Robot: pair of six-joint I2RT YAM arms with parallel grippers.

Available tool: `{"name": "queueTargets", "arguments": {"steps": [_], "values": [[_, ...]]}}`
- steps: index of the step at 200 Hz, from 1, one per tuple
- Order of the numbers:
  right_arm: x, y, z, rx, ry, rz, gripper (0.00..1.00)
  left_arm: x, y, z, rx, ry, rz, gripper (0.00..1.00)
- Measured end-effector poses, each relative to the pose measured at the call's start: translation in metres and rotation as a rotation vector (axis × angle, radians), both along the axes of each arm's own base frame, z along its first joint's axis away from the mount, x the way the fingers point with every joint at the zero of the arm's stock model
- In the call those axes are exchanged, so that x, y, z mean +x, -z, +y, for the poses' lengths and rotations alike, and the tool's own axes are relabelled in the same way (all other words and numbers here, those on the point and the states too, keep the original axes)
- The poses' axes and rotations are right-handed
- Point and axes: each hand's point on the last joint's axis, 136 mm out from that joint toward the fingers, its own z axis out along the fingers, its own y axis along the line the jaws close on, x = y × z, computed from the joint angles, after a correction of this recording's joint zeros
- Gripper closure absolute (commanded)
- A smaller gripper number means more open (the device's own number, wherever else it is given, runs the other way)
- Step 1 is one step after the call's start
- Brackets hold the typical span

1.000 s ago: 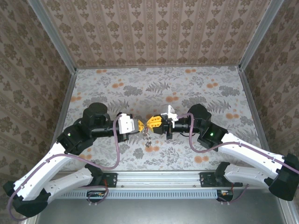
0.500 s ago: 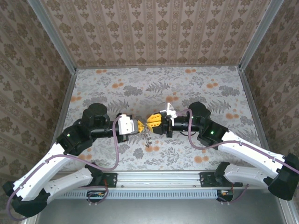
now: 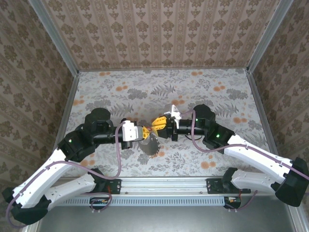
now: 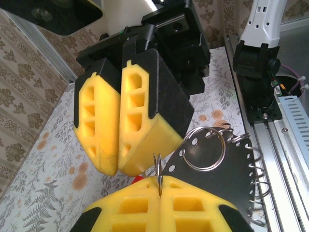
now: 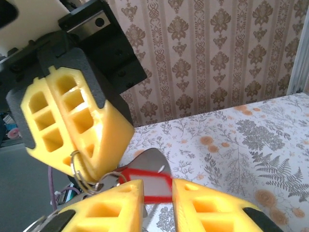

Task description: Put the keys on the keyring

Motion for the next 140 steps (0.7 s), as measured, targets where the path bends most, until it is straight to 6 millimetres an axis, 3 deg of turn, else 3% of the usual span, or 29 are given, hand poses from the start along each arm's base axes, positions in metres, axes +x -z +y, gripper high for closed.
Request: {"name": "queueTargets", "arguments": {"steps": [75, 140], "values": [[0.003, 0.006, -0.006, -0.027, 0.037, 0.008, 0.73, -0.006, -0.005, 0.001, -0.019, 0.021, -0.009, 1.00], [-0.026, -0.037, -0.037, 0.083, 0.041, -0.115, 0.66, -0.018, -0.004, -0.006, -0.025, 0.104, 0.032, 1.00]]}}
